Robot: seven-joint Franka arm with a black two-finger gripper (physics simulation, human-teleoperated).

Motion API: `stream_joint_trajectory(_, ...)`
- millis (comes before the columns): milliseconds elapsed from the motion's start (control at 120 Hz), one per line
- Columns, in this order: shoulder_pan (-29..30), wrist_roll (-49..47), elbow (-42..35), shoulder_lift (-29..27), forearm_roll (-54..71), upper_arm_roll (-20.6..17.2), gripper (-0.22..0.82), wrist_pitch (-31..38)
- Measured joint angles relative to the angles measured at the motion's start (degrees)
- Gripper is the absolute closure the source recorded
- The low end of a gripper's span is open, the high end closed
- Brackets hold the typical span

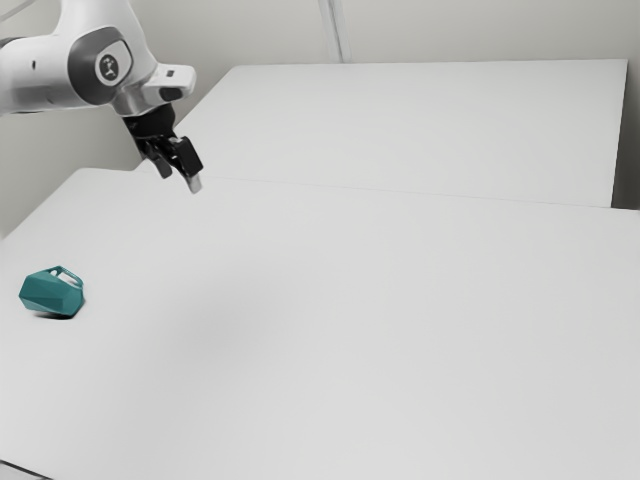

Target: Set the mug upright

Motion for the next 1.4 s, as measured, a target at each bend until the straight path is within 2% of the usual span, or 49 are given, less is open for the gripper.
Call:
stream_joint_trajectory(100, -0.5, -1.3, 0.2, 0.0, -0.2, 0.2, 0.00, -0.3)
stream_joint_trajectory(250, -4.1, -2.8, -2.7, -0.5, -0.8, 3.9, 0.00, 2.2)
stream_joint_trajectory(375, -2.5, -3.5, -7.9, -2.7, -3.6, 3.2, 0.00, 6.8)
stream_joint_trajectory(417, 1.3, -3.0, -9.7, -3.5, -5.8, 1.5, 0.00, 8.6)
stream_joint_trajectory(458, 8.1, -2.1, -11.2, -4.1, -8.5, -0.4, 0.00, 10.2)
stream_joint_trajectory(583, 37.8, 1.6, -15.4, -6.5, -15.9, -8.9, 0.00, 13.5)
stream_joint_trajectory(675, 49.1, 5.0, -17.9, -7.5, -20.8, -17.2, 0.00, 14.8)
stream_joint_trajectory(750, 54.3, 8.1, -18.4, -7.2, -23.9, -22.1, 0.00, 15.4)
stream_joint_trajectory(917, 66.9, 17.1, -16.9, -2.2, -30.0, -28.7, 0.00, 16.5)
stream_joint_trajectory(1058, 74.0, 26.9, -12.9, 5.0, -32.7, -30.3, 0.00, 16.2)
stream_joint_trajectory(1250, 77.6, 39.9, -2.7, 18.3, -33.2, -30.5, 0.00, 15.6)
stream_joint_trajectory(1400, 81.3, 48.3, -6.3, 18.9, -33.2, -30.4, 0.00, 14.5)
